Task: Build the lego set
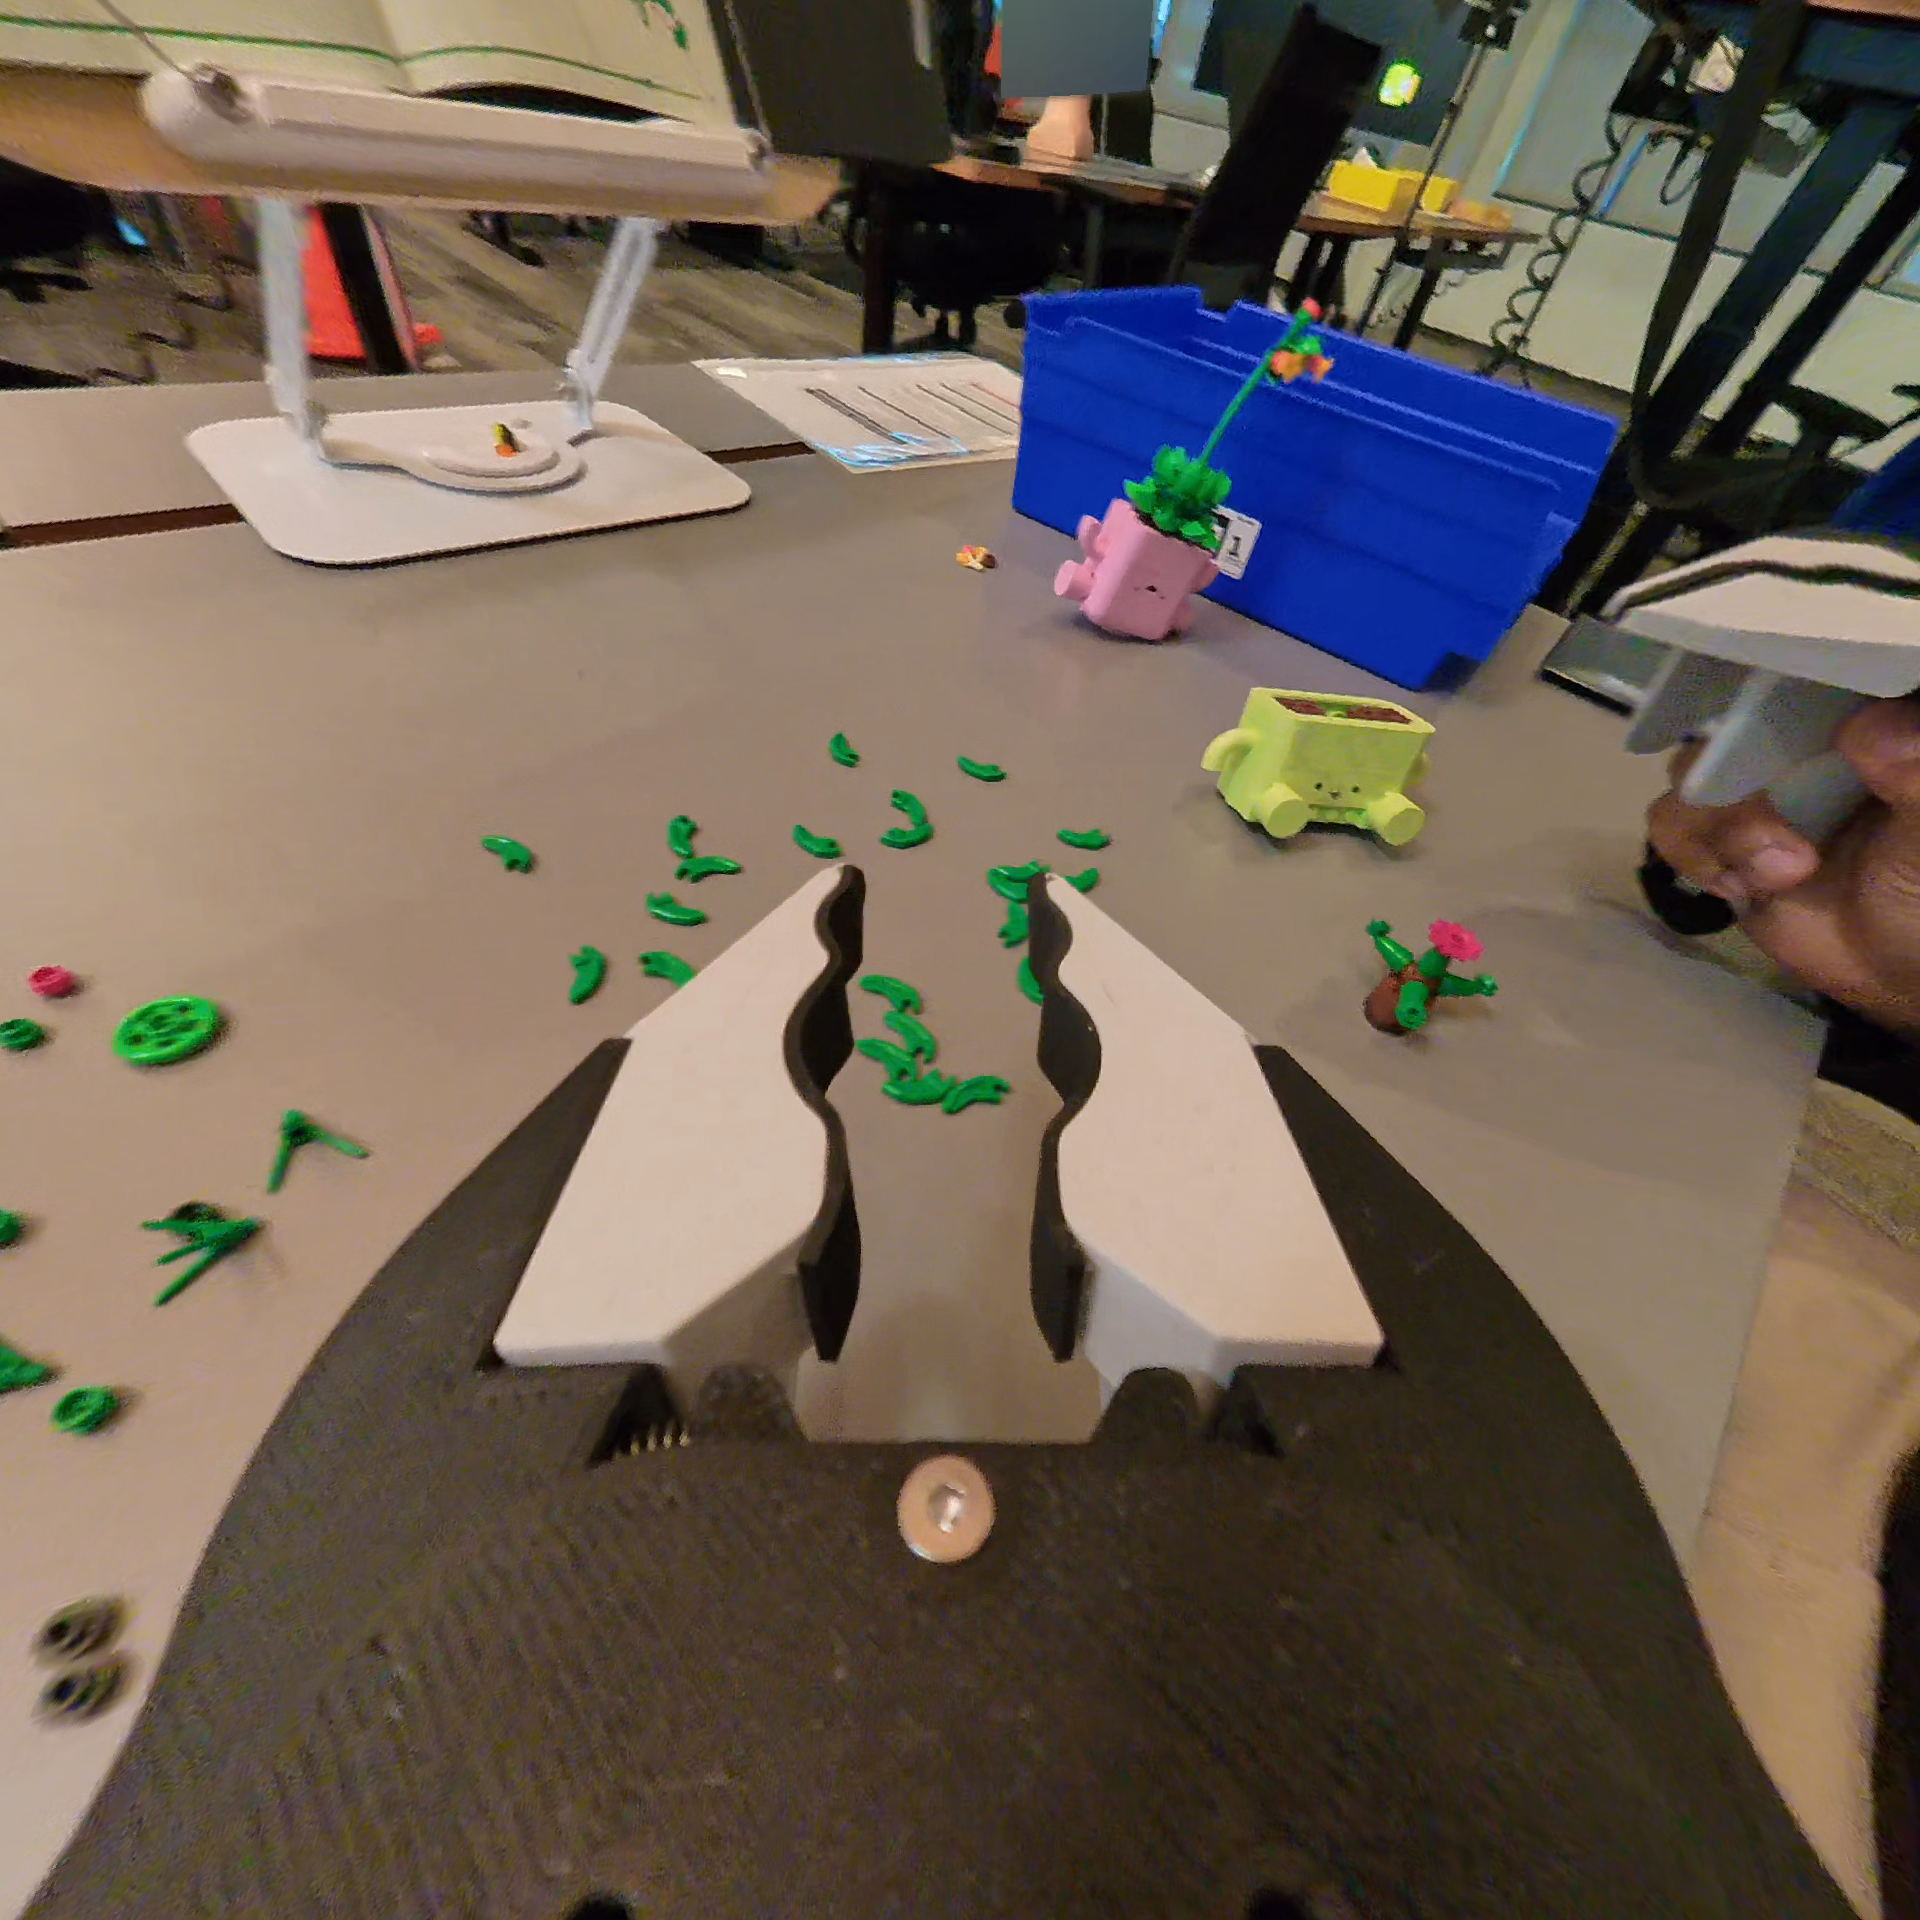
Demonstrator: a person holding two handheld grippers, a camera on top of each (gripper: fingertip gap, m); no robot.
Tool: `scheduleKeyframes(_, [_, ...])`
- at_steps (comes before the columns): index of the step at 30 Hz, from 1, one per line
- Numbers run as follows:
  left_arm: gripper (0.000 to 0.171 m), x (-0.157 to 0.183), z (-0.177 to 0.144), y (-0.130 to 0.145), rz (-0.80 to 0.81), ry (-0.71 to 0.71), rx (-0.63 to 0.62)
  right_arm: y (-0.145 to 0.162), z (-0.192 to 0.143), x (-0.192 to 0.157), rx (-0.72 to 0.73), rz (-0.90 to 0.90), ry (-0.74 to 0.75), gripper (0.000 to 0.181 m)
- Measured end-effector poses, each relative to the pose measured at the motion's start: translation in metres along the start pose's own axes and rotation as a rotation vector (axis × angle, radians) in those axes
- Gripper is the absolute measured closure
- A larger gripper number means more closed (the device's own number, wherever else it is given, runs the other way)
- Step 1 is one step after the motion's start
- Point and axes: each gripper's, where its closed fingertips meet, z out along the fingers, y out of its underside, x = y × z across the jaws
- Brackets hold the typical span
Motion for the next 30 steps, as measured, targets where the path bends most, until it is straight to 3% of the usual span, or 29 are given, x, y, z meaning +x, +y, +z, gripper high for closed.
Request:
scheduleKeyframes(7, [0.147,0.021,0.013,0.015,0.005,0.045,-0.087,0.013,0.010,0.004,-0.017,0.086,-0.066,0.170])
scheduleKeyframes(11, [0.150,0.032,0.024,0.040,0.034,0.101,-0.263,0.010,0.007,0.007,0.006,0.123,-0.072,0.169])
scheduleKeyframes(15, [0.151,0.024,0.033,0.057,0.020,0.044,-0.388,0.010,0.007,0.006,0.007,0.124,-0.077,0.169])
scheduleKeyframes(18, [0.153,0.019,0.042,0.058,0.035,-0.009,-0.410,0.011,0.008,0.004,-0.002,0.104,-0.073,0.170])
scheduleKeyframes(24, [0.151,0.024,0.063,0.068,0.006,0.045,-0.502,0.015,0.010,0.000,-0.022,0.063,-0.060,0.171])
scheduleKeyframes(26, [0.162,0.023,0.066,0.068,0.006,0.042,-0.512,0.015,0.010,0.000,-0.025,0.066,-0.061,0.171])
scheduleKeyframes(30, [0.163,0.024,0.065,0.068,0.018,0.041,-0.510,0.013,0.008,0.001,-0.008,0.086,-0.061,0.171])
